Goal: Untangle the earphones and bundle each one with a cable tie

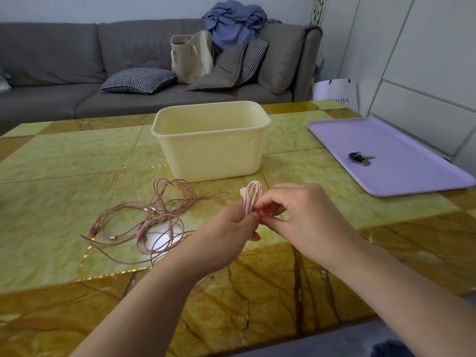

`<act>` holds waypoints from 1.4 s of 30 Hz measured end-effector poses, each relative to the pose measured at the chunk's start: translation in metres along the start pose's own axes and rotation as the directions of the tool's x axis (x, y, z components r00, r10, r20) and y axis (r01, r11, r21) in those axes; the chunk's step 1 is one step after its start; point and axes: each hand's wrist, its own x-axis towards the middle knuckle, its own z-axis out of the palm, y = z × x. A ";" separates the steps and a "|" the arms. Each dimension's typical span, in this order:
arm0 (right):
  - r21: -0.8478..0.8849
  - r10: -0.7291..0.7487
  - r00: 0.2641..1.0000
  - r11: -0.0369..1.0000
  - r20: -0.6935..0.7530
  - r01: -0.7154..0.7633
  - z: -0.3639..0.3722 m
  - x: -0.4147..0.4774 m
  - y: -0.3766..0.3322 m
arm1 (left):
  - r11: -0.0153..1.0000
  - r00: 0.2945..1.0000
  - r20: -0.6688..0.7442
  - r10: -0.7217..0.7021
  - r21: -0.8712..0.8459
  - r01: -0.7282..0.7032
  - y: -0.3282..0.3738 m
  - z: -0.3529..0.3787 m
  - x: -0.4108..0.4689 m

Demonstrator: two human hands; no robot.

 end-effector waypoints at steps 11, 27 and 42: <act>0.710 0.449 0.879 0.566 0.162 -0.420 -0.016 0.011 0.009 | 0.986 0.992 -0.060 -0.109 -0.133 0.101 0.005 -0.006 0.001; 0.678 0.168 0.694 0.150 0.700 -0.720 -0.009 0.009 0.026 | 0.972 0.988 -0.029 -0.150 -0.185 0.143 0.005 -0.021 -0.003; 0.211 0.178 0.984 0.961 0.019 -0.178 0.020 -0.003 -0.015 | 0.975 0.967 0.146 -0.207 -0.050 0.217 -0.005 0.000 0.003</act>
